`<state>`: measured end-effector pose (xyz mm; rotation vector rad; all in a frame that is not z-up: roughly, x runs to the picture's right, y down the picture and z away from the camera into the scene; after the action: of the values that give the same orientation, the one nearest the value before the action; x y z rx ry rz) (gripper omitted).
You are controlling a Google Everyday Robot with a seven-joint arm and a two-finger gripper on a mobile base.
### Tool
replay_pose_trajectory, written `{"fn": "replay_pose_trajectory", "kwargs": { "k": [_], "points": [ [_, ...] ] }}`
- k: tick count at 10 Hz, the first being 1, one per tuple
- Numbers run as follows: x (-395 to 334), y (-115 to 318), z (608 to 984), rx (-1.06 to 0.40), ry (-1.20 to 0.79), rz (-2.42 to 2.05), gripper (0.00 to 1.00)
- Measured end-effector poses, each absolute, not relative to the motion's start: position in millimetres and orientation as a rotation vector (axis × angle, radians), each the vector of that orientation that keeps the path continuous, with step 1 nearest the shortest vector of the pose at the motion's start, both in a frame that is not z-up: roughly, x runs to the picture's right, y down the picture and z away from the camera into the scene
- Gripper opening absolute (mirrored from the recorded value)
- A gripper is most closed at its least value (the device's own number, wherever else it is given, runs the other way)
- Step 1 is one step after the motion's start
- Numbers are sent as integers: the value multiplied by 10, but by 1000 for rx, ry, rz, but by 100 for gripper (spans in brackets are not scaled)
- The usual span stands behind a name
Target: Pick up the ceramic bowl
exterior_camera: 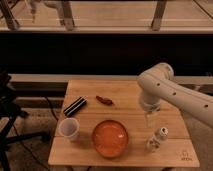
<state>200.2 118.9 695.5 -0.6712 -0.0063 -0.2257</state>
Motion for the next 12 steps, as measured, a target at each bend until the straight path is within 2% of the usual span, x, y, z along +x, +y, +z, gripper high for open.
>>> {"fn": "replay_pose_trajectory", "kwargs": {
  "k": [12],
  "points": [
    [1621,1372,6978,-689,-80,-471,80]
  ]
}}
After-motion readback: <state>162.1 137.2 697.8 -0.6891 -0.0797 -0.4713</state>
